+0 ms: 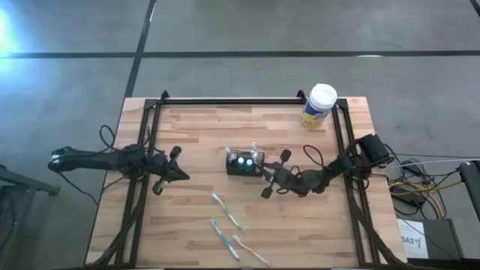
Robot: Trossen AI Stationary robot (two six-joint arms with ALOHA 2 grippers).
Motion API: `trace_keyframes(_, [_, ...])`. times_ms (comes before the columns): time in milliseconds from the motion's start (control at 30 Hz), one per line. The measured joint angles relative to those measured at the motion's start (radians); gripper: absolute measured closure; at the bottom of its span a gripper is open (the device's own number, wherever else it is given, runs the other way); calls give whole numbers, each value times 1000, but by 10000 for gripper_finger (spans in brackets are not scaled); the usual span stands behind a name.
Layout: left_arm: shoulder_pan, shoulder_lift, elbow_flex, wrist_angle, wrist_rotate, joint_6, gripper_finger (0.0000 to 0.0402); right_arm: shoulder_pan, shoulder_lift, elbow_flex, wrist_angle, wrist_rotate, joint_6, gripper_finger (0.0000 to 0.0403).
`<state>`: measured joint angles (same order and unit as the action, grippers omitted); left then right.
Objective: Pick & Place toothbrushing station
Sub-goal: Put the right green toothbrush into the black mesh organizer
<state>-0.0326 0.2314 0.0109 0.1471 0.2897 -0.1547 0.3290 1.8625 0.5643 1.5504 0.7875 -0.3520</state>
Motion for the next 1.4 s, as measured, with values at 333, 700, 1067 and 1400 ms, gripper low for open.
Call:
trace_keyframes(333, [0, 0, 0, -10, 0, 0, 388, 6, -20, 72, -26, 81, -143, 383])
trace_keyframes(700, [0, 0, 0, -17, 0, -2, 388, 6, 86, 75, -96, 140, 23, 383])
trace_keyframes(1067, [0, 0, 0, -18, 0, -2, 388, 13, 194, 74, -88, 185, 112, 378])
trace_keyframes(1400, [0, 0, 0, -18, 0, -13, 388, 50, 164, 83, -104, 239, 117, 322])
